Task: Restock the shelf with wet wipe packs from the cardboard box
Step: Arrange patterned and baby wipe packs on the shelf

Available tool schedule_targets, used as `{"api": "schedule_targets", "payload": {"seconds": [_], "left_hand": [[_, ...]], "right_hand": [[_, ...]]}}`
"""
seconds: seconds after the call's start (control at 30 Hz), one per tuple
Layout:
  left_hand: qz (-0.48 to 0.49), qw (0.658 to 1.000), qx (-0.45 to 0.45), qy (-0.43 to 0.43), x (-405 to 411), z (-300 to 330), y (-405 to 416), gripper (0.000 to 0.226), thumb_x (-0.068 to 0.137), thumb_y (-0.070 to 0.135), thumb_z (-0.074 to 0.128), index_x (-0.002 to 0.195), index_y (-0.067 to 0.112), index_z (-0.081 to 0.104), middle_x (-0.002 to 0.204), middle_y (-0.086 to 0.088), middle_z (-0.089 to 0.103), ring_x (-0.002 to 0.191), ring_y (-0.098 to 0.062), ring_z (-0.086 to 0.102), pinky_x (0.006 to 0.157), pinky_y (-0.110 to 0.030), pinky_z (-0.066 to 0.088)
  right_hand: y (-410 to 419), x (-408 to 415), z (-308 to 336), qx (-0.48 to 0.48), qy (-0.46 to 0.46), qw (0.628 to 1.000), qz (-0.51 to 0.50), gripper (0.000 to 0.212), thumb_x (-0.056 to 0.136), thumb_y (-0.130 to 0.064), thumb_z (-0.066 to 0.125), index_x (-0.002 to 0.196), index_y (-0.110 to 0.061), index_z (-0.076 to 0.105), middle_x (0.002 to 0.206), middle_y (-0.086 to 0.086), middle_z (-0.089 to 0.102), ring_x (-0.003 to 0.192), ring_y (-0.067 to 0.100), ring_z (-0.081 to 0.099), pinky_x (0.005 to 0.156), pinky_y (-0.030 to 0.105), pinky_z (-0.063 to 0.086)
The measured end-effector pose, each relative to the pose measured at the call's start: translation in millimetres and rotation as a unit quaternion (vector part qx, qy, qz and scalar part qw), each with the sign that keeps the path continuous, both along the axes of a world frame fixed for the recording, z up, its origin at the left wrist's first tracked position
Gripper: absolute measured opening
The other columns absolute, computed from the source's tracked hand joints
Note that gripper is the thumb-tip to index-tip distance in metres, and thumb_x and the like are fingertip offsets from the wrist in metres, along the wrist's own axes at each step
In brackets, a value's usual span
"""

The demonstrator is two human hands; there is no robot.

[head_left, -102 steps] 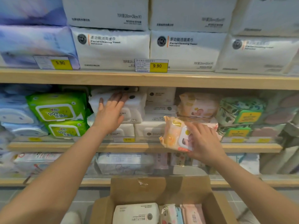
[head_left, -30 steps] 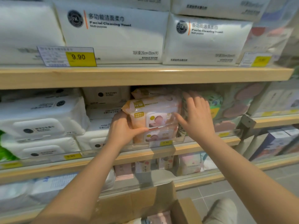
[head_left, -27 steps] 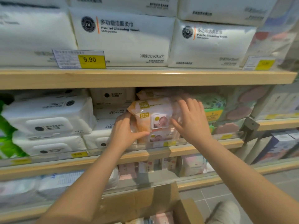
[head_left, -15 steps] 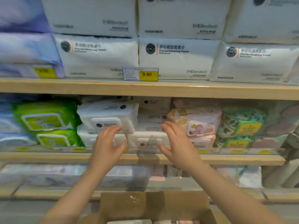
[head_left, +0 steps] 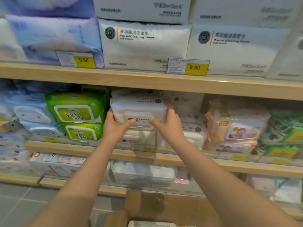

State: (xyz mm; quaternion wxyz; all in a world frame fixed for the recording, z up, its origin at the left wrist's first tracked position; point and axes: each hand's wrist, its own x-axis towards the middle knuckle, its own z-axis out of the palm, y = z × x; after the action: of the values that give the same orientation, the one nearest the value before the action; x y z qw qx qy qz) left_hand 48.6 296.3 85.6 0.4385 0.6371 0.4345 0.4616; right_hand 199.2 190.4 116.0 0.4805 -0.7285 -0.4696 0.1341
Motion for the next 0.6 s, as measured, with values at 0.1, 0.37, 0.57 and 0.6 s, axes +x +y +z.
{"api": "schedule_targets", "payload": {"seconds": [0.1,0.37,0.57,0.6], "left_hand": [[0.007,1.0,0.014,-0.016,-2.7,-2.1,-0.6,0.069,0.069,0.014,0.081,0.128,0.014,0.046,0.117,0.002,0.06,0.105,-0.011,0.057,0.09,-0.026,0.046],[0.001,1.0,0.019,-0.001,-34.9,-5.1,25.9,0.053,0.073,0.013,0.078,0.117,0.016,0.048,0.112,0.001,0.061,0.106,-0.014,0.059,0.087,-0.028,0.048],[0.011,0.999,0.029,0.014,-35.9,-14.0,31.3,0.057,0.073,0.023,0.078,0.119,0.019,0.044,0.115,0.002,0.059,0.107,-0.016,0.059,0.091,-0.035,0.05],[0.012,0.999,0.028,0.026,-36.0,-15.4,31.9,0.056,0.072,0.026,0.079,0.116,0.02,0.044,0.115,0.001,0.06,0.107,-0.017,0.059,0.092,-0.038,0.05]], "right_hand": [[4.0,-3.0,-2.4,0.019,-0.023,0.999,-0.027,0.067,0.085,-0.03,0.067,0.141,-0.027,0.03,0.104,0.004,0.051,0.1,0.024,0.052,0.079,0.031,0.042],[34.3,-22.8,-8.5,0.04,-0.067,0.997,-0.016,0.053,0.09,-0.021,0.06,0.137,-0.02,0.036,0.084,0.006,0.05,0.086,0.029,0.054,0.067,0.03,0.034],[35.0,-20.4,-14.0,0.04,-0.09,0.995,-0.01,0.055,0.091,-0.021,0.058,0.139,-0.019,0.034,0.078,0.005,0.05,0.079,0.027,0.053,0.064,0.03,0.035],[35.1,-20.2,-13.8,0.04,-0.089,0.995,-0.005,0.056,0.09,-0.02,0.058,0.14,-0.019,0.033,0.077,0.005,0.05,0.078,0.026,0.053,0.064,0.03,0.035]]}}
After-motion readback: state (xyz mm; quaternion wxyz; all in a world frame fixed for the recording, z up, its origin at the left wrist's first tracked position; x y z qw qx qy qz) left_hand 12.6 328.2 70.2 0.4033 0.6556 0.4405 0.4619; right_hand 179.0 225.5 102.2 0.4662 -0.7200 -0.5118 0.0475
